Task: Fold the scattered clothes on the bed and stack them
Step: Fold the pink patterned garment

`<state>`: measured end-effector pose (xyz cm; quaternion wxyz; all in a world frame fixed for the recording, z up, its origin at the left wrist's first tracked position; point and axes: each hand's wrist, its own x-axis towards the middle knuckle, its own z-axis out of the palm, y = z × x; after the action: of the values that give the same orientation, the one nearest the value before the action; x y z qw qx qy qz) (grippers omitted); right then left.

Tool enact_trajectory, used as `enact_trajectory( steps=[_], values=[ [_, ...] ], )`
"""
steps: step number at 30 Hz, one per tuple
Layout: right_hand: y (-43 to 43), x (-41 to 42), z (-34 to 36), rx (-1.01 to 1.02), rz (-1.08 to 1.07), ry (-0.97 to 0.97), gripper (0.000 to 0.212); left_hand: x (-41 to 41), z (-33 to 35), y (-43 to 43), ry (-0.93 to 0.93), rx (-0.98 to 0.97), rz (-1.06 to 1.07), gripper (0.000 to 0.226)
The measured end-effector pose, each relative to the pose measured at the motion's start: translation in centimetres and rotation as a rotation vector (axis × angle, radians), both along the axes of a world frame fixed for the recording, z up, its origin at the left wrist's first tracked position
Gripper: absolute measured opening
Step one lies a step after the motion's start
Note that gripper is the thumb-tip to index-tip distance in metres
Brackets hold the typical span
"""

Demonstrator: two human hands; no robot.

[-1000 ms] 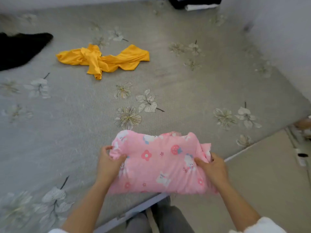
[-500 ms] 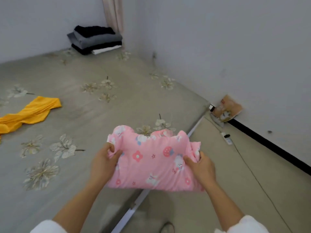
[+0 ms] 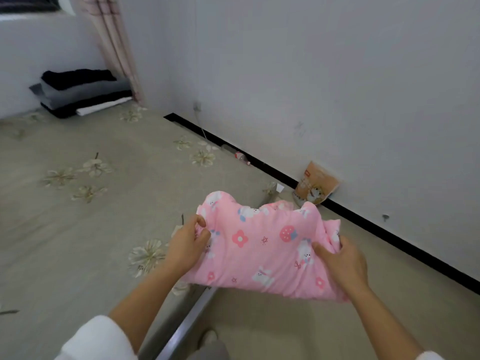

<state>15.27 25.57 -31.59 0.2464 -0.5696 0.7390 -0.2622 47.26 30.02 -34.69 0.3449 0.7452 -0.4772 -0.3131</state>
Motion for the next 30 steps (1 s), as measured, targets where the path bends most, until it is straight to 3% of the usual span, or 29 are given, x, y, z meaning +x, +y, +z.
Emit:
enact_trajectory(
  steps=[11, 18, 26, 30],
  values=[
    [-25.9, -3.0, 0.5, 0.042, -0.003, -0.029, 0.035, -3.0, 0.1, -27.6, 0.019, -0.019, -0.009, 0.014],
    [-41.3, -5.7, 1.9, 0.048, -0.001, -0.011, 0.04, -5.7, 2.0, -42.8, 0.039, -0.059, 0.007, 0.034],
    [-62.7, -7.8, 1.4, 0.02, 0.141, 0.017, 0.043, -8.4, 1.2, -60.3, 0.046, -0.085, 0.154, 0.037],
    [-74.6, -8.1, 1.3, 0.06, 0.266, 0.065, 0.033, -9.9, 0.3, -69.2, 0.045, -0.081, 0.295, 0.036]
  ],
)
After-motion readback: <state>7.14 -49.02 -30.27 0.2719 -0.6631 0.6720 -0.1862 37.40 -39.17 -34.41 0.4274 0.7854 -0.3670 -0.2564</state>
